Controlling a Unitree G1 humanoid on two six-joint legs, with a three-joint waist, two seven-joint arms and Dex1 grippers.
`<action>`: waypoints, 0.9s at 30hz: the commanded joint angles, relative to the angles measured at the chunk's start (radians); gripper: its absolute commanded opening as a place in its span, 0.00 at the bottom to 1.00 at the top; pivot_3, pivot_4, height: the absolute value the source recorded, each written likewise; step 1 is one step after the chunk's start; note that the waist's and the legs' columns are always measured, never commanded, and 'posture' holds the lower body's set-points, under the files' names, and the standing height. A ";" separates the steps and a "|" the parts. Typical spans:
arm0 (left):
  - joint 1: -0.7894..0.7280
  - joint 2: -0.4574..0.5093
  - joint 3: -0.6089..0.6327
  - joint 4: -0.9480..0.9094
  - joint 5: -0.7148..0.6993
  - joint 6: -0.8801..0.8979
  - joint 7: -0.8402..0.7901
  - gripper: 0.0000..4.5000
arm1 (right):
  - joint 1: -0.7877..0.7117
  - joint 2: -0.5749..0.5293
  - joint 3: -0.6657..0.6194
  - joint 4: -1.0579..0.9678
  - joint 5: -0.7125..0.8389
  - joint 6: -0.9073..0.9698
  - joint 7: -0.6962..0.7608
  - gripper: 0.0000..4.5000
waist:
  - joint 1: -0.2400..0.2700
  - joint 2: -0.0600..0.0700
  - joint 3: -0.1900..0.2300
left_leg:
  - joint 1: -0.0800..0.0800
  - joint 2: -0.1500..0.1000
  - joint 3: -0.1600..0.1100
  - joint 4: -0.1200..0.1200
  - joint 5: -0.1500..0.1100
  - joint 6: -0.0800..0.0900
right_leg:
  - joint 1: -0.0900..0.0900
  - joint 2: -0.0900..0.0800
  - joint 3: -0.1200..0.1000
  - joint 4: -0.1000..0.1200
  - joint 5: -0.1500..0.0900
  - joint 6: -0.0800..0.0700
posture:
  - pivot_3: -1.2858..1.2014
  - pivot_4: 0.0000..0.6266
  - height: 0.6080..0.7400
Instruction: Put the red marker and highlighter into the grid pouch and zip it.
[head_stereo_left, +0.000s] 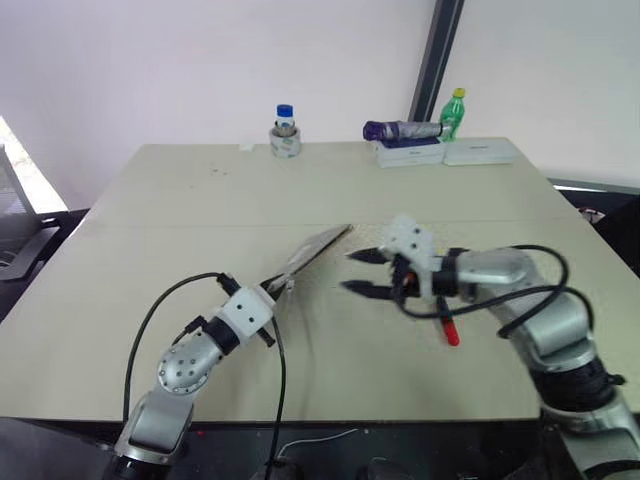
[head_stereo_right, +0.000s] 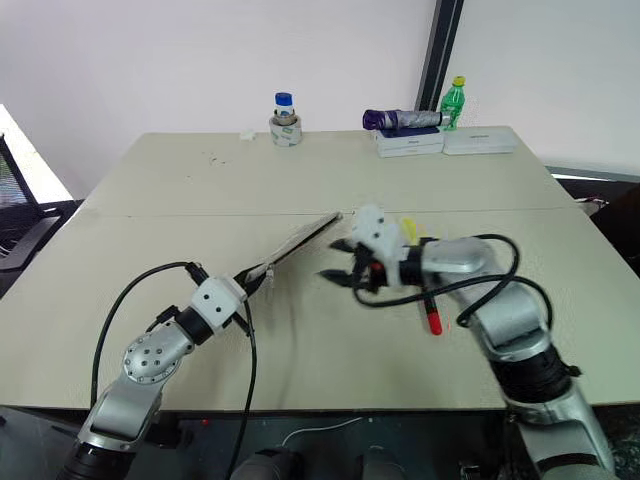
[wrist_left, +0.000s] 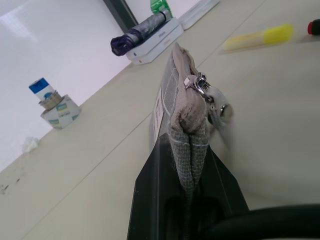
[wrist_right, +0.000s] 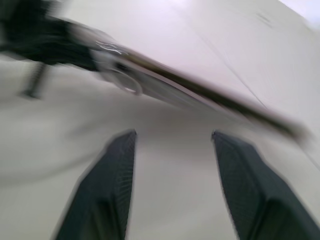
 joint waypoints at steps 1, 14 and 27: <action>-0.006 -0.009 0.011 -0.027 -0.038 -0.030 -0.003 0.00 | -0.030 0.010 -0.071 0.137 -0.029 0.067 -0.124 0.53 | -0.001 0.000 0.000 | 0.000 0.000 0.000 0.000 0.000 0.000 | 0.000 0.000 0.000 0.000 0.000 0.000 | 0.52 0.24 1.00; 0.001 -0.042 -0.001 -0.029 -0.088 -0.026 -0.015 0.00 | -0.139 0.129 -0.080 0.662 -0.182 -0.219 -0.402 0.53 | -0.006 0.000 0.000 | 0.000 0.000 0.002 -0.001 0.003 -0.004 | -0.001 0.000 0.000 0.000 0.000 0.000 | 0.52 0.24 1.00; 0.009 -0.046 -0.006 -0.033 -0.080 -0.025 -0.011 0.00 | -0.129 0.135 -0.055 0.695 -0.209 -0.194 -0.404 0.22 | -0.007 0.000 0.000 | 0.000 0.000 0.002 0.000 0.003 -0.004 | 0.000 0.000 0.001 0.000 0.000 0.000 | 0.52 0.24 1.00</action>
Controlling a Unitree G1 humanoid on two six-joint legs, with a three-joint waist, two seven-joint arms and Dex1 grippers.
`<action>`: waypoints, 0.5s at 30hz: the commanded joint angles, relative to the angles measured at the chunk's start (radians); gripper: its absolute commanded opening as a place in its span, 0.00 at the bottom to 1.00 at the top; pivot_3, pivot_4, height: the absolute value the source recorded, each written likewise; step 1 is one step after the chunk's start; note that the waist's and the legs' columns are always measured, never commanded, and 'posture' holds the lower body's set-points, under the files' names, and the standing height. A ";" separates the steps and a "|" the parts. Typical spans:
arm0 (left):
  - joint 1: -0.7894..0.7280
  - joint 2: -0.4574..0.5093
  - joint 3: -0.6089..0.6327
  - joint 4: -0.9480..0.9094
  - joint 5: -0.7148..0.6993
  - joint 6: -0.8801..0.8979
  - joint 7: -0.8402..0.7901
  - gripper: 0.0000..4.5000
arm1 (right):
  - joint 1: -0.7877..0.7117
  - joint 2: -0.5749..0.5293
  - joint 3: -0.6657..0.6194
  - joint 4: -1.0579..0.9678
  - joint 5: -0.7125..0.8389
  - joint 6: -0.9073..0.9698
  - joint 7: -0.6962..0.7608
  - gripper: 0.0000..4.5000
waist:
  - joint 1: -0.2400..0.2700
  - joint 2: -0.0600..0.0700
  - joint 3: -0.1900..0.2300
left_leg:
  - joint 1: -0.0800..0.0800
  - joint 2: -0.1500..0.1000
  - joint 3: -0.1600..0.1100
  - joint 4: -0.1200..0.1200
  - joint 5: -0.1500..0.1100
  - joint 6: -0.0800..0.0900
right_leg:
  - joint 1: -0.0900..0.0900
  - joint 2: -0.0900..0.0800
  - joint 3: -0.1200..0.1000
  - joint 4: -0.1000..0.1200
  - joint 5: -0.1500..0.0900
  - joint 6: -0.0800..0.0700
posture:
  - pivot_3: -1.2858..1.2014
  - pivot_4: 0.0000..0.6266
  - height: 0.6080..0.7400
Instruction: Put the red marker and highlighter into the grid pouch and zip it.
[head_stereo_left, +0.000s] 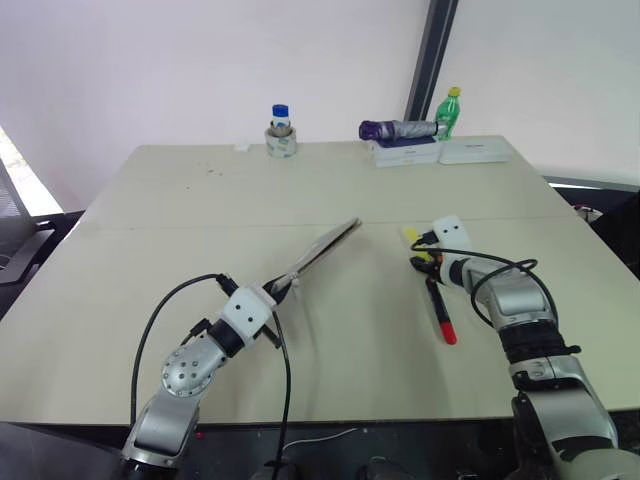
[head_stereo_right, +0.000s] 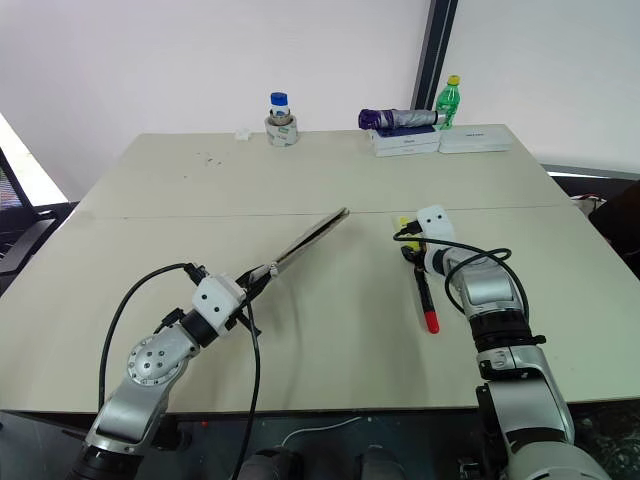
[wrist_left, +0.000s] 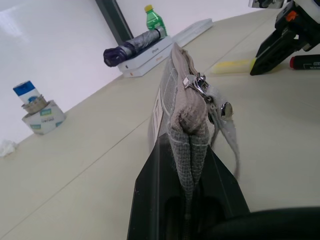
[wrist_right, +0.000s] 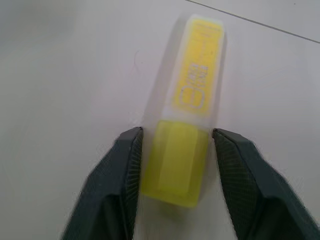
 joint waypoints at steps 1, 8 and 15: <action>-0.003 -0.003 -0.003 -0.029 -0.004 -0.014 0.005 0.00 | 0.017 -0.035 0.015 -0.083 -0.027 0.000 0.016 0.19 | 0.001 0.000 0.000 | 0.000 0.000 0.000 0.000 0.000 0.000 | 0.000 0.000 0.000 0.000 0.000 0.000 | 0.52 0.24 1.00; -0.024 0.007 -0.006 -0.001 -0.003 -0.028 -0.011 0.00 | 0.138 -0.272 0.056 -0.400 -0.025 -0.090 0.268 0.19 | 0.007 0.001 0.000 | -0.001 0.000 0.000 0.000 0.000 0.000 | -0.001 0.000 0.000 -0.001 0.000 0.000 | 0.52 0.24 1.00; -0.050 0.010 -0.020 0.030 -0.012 -0.051 -0.040 0.00 | 0.210 -0.368 -0.066 -0.723 0.234 0.072 0.467 0.19 | -0.002 0.001 0.000 | 0.000 0.002 0.000 0.000 -0.003 0.005 | 0.000 0.002 0.000 -0.001 0.000 0.000 | 0.52 0.24 1.00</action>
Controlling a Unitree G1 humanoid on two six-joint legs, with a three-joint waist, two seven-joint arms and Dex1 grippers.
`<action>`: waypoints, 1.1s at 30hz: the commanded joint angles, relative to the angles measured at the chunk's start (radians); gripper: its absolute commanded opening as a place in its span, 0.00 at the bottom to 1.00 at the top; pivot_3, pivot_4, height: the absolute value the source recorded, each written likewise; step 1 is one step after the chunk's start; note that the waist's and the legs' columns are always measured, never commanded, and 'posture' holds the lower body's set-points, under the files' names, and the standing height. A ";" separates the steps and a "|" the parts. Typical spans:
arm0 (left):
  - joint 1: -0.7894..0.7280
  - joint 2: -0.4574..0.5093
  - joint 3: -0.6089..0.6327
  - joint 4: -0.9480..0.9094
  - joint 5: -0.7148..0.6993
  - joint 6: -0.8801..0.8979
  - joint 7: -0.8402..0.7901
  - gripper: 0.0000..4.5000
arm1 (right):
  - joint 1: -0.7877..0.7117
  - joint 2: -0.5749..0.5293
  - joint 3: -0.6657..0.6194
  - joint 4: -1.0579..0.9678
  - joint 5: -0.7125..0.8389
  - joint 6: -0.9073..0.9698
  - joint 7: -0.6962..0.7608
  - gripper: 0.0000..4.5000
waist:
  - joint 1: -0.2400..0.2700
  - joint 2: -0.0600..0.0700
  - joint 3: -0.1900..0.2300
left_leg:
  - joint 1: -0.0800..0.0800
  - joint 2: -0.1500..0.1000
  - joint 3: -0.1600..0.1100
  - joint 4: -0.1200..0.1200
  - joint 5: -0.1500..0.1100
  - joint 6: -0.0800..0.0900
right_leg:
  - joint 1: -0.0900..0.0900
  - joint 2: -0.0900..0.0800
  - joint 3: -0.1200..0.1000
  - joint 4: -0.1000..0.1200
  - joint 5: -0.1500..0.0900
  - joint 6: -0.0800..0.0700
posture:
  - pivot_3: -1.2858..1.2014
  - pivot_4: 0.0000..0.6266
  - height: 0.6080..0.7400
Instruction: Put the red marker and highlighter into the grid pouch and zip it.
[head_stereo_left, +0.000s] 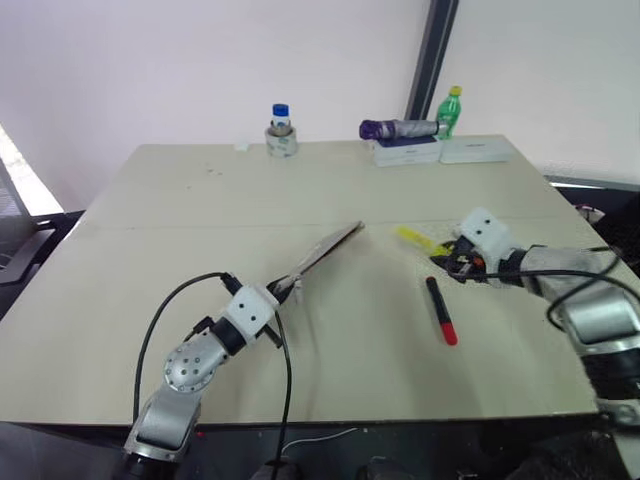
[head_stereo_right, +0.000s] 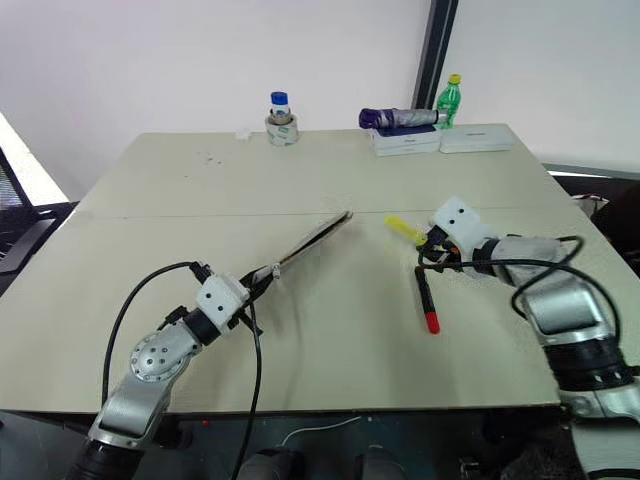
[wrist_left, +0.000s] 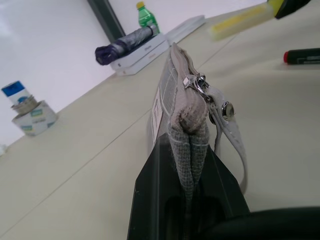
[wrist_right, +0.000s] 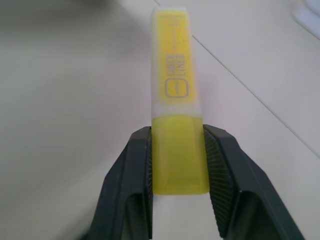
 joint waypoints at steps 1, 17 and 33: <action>-0.012 0.003 0.004 -0.007 -0.015 -0.032 -0.009 0.00 | -0.003 -0.004 -0.042 -0.111 0.086 0.062 0.025 0.19 | 0.003 0.000 0.000 | 0.000 0.000 0.000 0.000 0.000 0.000 | 0.000 0.000 0.000 0.000 0.000 0.000 | 0.52 0.24 1.00; -0.003 0.014 -0.016 -0.011 0.003 -0.060 -0.025 0.00 | -0.023 -0.005 0.049 -0.125 0.088 0.143 0.000 0.19 | 0.010 0.000 0.000 | 0.000 0.000 0.000 0.001 0.000 0.000 | 0.001 -0.001 0.000 0.000 0.000 0.000 | 0.52 0.24 1.00; -0.083 0.138 -0.131 0.089 0.091 -0.303 -0.160 0.00 | -0.003 -0.140 0.208 -0.217 0.012 0.011 0.159 0.19 | 0.009 0.000 0.000 | 0.000 0.000 0.000 0.001 -0.001 0.001 | 0.001 -0.001 0.000 -0.001 0.000 0.000 | 0.52 0.24 1.00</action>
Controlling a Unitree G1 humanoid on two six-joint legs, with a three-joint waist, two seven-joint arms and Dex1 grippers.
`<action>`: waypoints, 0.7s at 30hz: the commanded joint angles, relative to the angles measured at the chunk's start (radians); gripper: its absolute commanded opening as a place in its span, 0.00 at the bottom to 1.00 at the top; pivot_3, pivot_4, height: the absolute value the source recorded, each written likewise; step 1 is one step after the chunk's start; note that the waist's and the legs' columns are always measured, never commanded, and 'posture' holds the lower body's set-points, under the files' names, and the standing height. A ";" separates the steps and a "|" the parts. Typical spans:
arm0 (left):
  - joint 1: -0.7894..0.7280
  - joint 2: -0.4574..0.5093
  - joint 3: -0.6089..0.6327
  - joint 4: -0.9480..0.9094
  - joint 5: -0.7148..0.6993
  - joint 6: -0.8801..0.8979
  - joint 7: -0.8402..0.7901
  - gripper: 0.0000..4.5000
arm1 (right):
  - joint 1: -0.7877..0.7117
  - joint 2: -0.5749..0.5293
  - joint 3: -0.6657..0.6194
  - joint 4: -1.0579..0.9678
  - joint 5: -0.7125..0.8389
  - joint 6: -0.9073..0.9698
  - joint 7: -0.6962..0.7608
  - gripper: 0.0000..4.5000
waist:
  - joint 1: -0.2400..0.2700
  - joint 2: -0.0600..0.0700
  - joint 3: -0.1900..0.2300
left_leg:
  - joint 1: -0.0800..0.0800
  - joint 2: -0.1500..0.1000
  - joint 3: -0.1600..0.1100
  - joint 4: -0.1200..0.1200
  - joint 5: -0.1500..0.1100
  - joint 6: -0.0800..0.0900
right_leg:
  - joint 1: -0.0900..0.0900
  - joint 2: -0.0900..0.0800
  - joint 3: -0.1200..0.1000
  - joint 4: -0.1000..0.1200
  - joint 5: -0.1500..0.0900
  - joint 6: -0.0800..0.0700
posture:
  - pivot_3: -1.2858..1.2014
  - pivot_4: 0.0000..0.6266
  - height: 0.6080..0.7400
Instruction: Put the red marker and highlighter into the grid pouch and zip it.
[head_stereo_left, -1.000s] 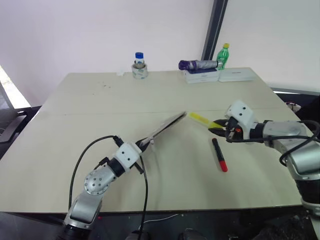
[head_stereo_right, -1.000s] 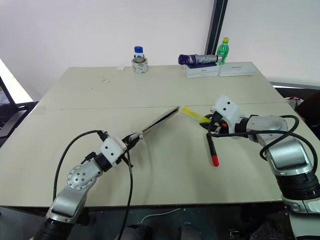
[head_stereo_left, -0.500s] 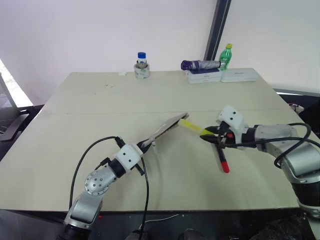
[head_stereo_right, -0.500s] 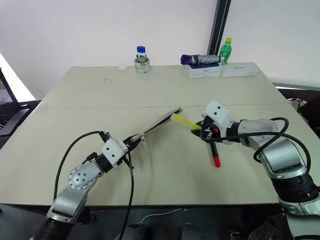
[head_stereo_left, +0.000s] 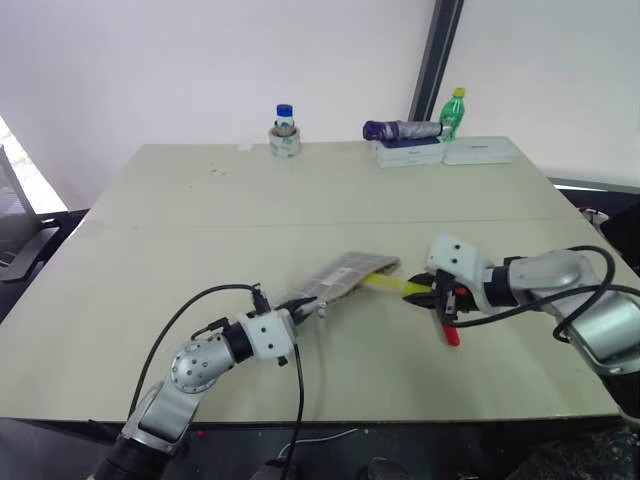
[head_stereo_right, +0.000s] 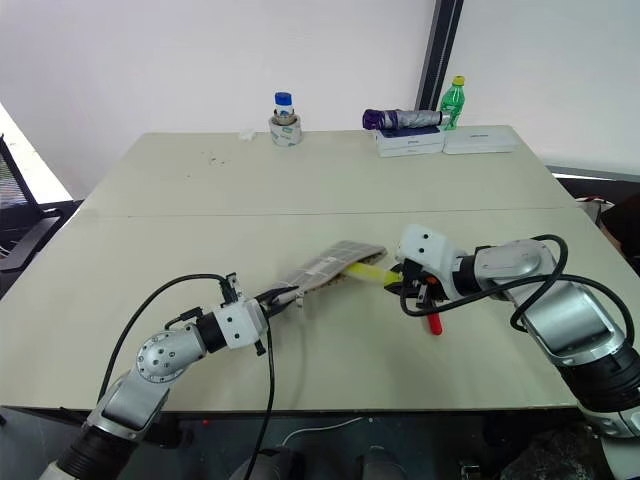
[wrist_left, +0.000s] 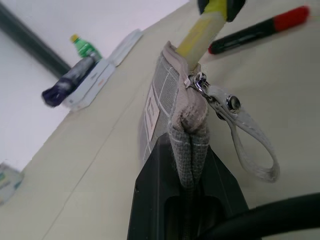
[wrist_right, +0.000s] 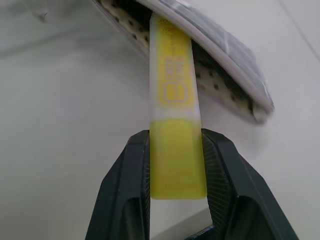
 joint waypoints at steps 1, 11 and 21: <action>-0.032 0.001 -0.021 0.003 -0.020 -0.059 -0.032 0.00 | -0.017 -0.001 0.011 -0.056 -0.007 -0.039 0.029 0.19 | 0.001 0.000 0.000 | 0.000 0.000 0.000 0.000 0.000 0.000 | 0.000 0.000 0.000 0.000 0.000 0.000 | 0.52 0.24 1.00; -0.049 -0.028 -0.047 0.000 -0.050 -0.052 -0.073 0.00 | -0.061 0.095 0.060 -0.093 -0.027 -0.060 0.017 0.19 | 0.002 0.000 0.000 | 0.000 0.000 0.000 0.000 0.000 0.000 | 0.000 0.000 0.000 0.000 0.000 0.000 | 0.52 0.24 1.00; -0.011 -0.094 0.025 -0.007 -0.078 0.097 0.023 0.00 | -0.045 0.050 -0.205 -0.057 0.119 0.049 0.010 0.74 | 0.002 0.000 0.000 | 0.000 0.000 0.000 0.000 0.000 0.000 | 0.000 0.000 0.000 0.000 0.000 0.000 | 0.52 0.24 1.00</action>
